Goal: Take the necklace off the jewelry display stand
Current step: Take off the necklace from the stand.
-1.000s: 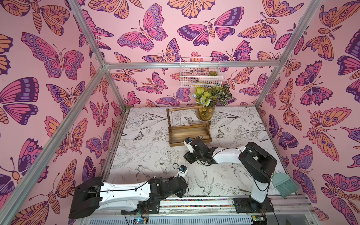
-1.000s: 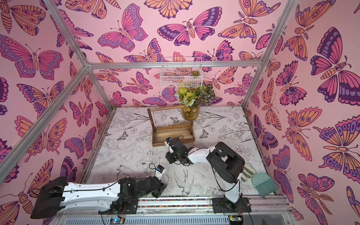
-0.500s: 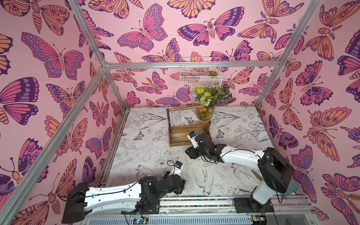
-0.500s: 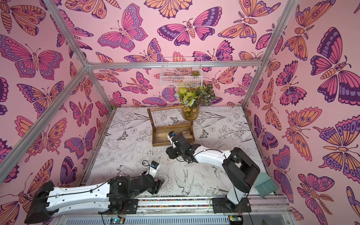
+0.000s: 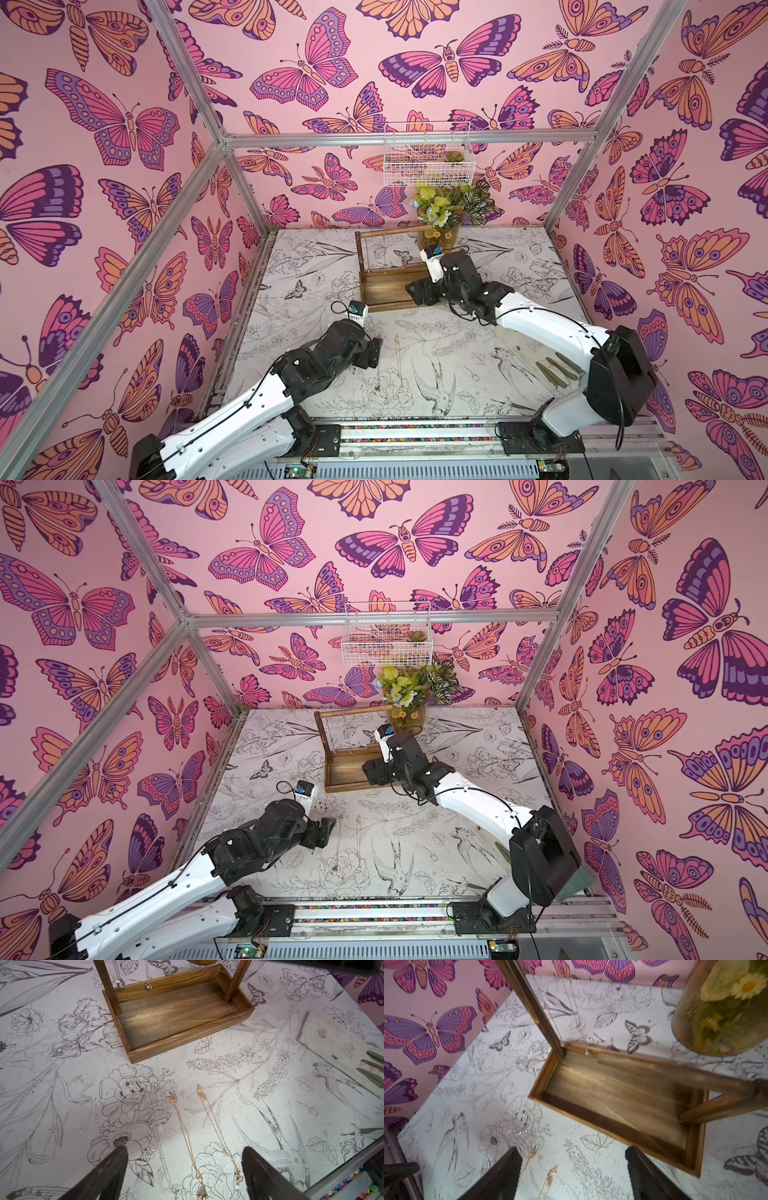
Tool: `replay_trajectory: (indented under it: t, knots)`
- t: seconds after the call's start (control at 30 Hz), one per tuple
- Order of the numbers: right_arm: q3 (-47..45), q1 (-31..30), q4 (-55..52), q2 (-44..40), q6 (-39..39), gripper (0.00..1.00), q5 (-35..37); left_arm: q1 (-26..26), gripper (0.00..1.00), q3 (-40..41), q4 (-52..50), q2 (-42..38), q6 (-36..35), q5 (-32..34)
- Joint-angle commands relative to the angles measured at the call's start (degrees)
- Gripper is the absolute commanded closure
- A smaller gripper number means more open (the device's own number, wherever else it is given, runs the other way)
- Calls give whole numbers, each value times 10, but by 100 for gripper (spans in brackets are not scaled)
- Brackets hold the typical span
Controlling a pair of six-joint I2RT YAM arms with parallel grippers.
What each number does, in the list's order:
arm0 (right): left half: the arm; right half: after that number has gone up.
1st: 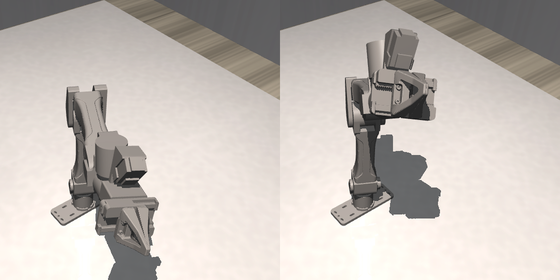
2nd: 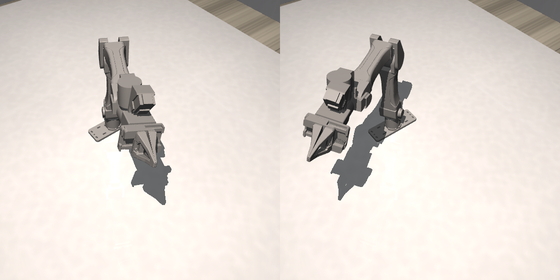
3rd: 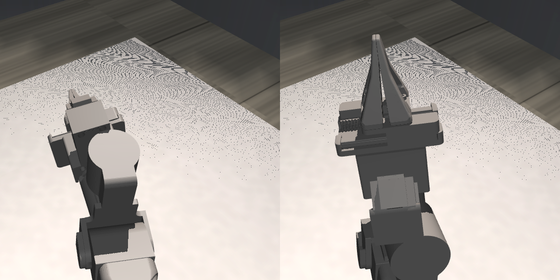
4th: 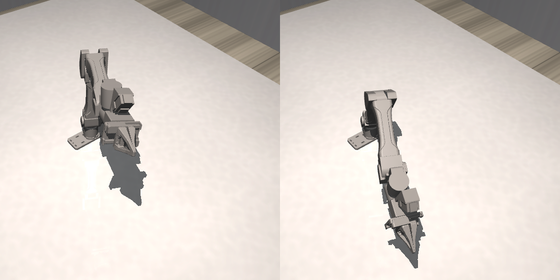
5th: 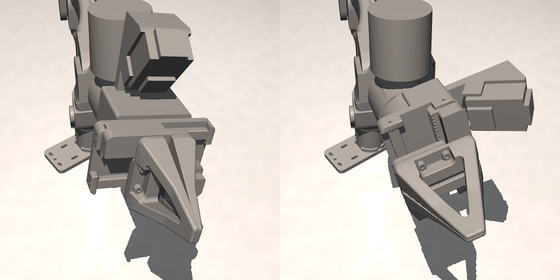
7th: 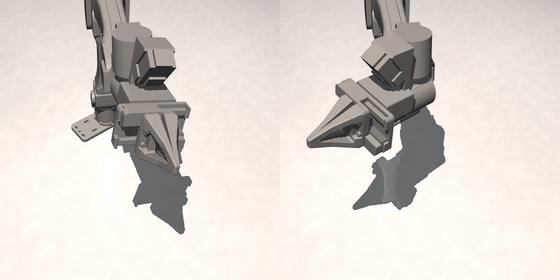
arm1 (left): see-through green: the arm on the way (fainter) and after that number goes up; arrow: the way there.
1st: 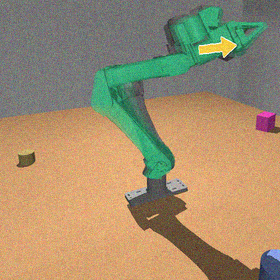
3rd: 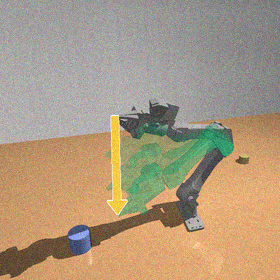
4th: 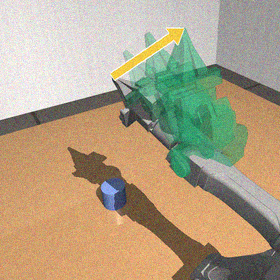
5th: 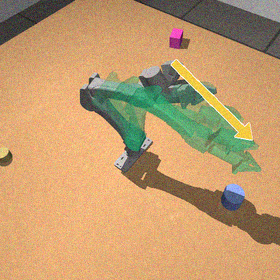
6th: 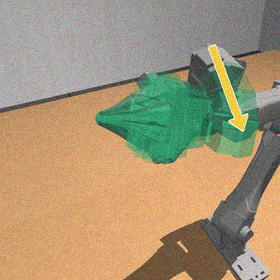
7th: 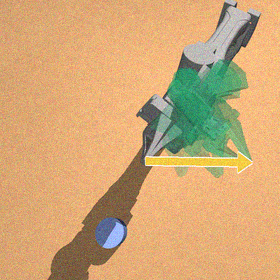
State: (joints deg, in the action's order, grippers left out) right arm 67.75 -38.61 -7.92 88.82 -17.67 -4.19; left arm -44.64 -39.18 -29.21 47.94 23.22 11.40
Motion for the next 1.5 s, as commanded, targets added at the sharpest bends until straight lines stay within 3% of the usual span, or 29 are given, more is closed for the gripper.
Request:
replay_trajectory:
  t: [0.0,0.2,0.47,0.77,1.47]
  knots:
    - [50,16,9,37,19,18,-31,56,12,-22,-5,17,-53,-85]
    - [115,18,72,100,11,24,-44,134,11,-31,19,27,-62,-160]
    - [179,17,151,191,14,30,-52,182,8,-31,28,33,-70,-214]
    - [198,14,216,234,16,39,-29,204,8,-15,29,26,-70,-226]
    - [253,-11,242,294,10,57,28,227,7,0,17,14,-80,-231]
